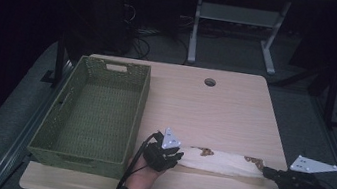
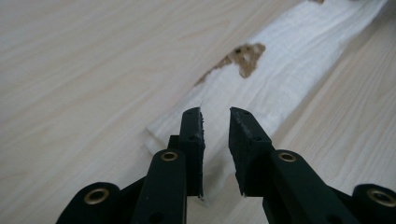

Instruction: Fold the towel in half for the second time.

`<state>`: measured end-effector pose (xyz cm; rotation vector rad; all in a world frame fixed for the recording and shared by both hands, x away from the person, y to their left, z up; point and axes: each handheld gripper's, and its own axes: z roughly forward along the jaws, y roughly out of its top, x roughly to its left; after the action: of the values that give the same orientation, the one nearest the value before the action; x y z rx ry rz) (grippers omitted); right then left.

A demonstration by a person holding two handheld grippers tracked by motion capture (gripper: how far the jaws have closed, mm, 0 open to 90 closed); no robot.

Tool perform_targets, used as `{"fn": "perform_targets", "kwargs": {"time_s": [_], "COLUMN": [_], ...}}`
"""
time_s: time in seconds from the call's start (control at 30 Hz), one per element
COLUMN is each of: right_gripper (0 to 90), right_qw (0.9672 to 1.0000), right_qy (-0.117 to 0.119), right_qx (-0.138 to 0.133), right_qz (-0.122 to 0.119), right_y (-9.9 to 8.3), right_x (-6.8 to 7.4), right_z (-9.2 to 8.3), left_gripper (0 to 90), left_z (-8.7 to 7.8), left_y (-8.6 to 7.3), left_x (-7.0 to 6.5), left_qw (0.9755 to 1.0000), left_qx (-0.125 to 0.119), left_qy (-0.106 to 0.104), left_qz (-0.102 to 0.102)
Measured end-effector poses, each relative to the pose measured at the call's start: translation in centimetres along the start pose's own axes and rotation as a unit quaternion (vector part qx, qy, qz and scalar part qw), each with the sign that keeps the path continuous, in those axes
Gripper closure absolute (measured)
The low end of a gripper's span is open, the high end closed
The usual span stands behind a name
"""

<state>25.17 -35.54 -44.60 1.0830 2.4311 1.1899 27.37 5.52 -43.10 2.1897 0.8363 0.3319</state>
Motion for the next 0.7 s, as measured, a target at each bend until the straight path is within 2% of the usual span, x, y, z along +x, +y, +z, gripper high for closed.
{"fn": "perform_targets", "kwargs": {"time_s": [0.1, 0.13, 0.27, 0.37, 0.5, 0.57, 0.7], "right_gripper": [87.6, 88.4, 89.8, 89.9, 89.9, 89.9, 89.8], "right_qw": [0.9997, 0.9992, 0.9976, 0.9977, 0.9976, 0.9978, 0.998], "right_qy": [0.005, 0.002, -0.013, -0.016, -0.023, -0.026, -0.028], "right_qx": [0.022, 0.04, 0.067, 0.066, 0.064, 0.06, 0.056], "right_qz": [-0.005, -0.005, -0.015, -0.01, -0.011, -0.006, -0.001], "right_y": [-0.4, -0.5, -0.8, -0.8, -0.4, -0.2, 0.2], "right_x": [0.0, 0.0, -0.5, -1.0, -1.7, -1.9, -2.1], "right_z": [0.9, 1.4, 2.1, 2.2, 2.7, 3.0, 3.2], "left_gripper": [76.1, 76.3, 76.4, 76.5, 73.6, 69.4, 56.0], "left_z": [1.1, 1.4, 2.3, 2.5, 2.5, 2.2, 1.5], "left_y": [-0.5, -0.5, -0.8, -0.9, -0.9, -0.8, -0.4], "left_x": [0.1, 0.2, 0.6, 0.7, 0.8, 0.7, 0.8], "left_qw": [0.9997, 0.9995, 0.9983, 0.9975, 0.9977, 0.9982, 0.9994], "left_qx": [0.024, 0.03, 0.054, 0.057, 0.055, 0.053, 0.028], "left_qy": [-0.003, -0.003, 0.004, 0.013, 0.014, 0.012, 0.01], "left_qz": [0.005, 0.008, 0.023, 0.04, 0.036, 0.027, 0.018]}}
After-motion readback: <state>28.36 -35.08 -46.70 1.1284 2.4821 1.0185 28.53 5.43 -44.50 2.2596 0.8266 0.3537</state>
